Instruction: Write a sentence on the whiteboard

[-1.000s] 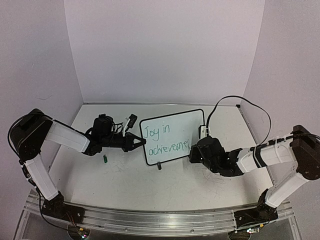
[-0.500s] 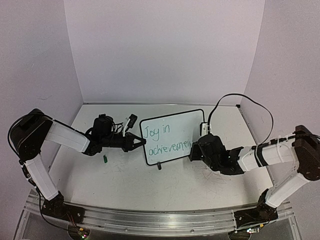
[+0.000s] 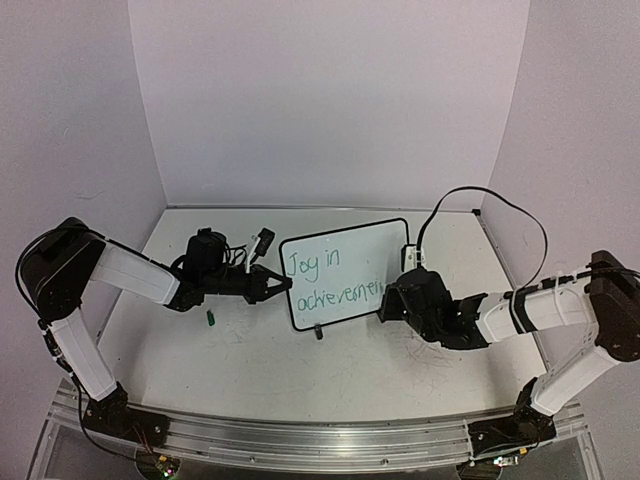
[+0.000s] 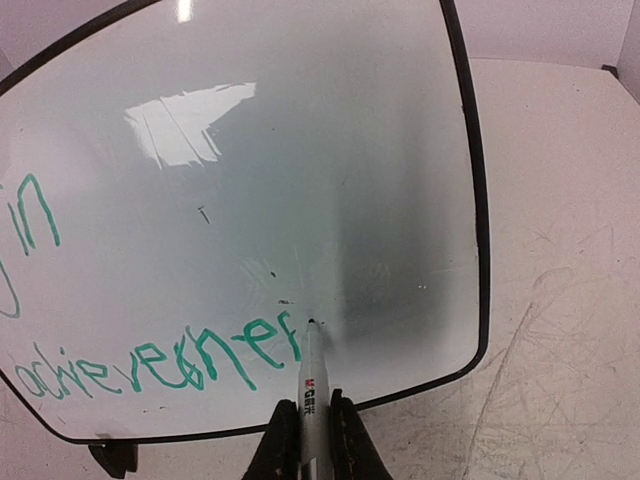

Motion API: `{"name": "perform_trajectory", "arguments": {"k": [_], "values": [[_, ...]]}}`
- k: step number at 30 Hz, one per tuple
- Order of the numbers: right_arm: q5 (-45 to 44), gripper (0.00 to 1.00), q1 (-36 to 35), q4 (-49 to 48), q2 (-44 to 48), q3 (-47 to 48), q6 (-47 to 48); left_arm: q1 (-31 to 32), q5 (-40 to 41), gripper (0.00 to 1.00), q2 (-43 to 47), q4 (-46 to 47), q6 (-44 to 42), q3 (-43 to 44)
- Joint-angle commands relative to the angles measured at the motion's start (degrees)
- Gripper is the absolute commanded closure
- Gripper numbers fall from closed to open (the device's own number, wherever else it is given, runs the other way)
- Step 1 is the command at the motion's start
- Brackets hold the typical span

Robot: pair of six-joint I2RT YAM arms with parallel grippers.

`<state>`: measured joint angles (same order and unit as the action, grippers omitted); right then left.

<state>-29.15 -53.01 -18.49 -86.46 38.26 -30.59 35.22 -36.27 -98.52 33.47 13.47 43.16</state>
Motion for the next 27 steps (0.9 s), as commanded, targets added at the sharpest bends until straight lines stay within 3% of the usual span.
{"name": "perform_trajectory", "arguments": {"k": [1, 20, 27], "values": [[-1.7, 1.00, 0.3, -0.1, 0.1, -0.5, -1.6, 0.2, 1.4, 1.00, 0.3, -1.5, -2.0, 1.8], [0.0, 1.00, 0.3, -1.2, -1.9, -1.3, -2.1, 0.3, 1.4, 1.00, 0.3, -1.5, -2.0, 1.8], [1.4, 1.00, 0.2, -1.2, 2.2, 0.0, -0.7, 0.3, 1.6, 1.00, 0.4, -1.6, -2.1, 1.7]]}}
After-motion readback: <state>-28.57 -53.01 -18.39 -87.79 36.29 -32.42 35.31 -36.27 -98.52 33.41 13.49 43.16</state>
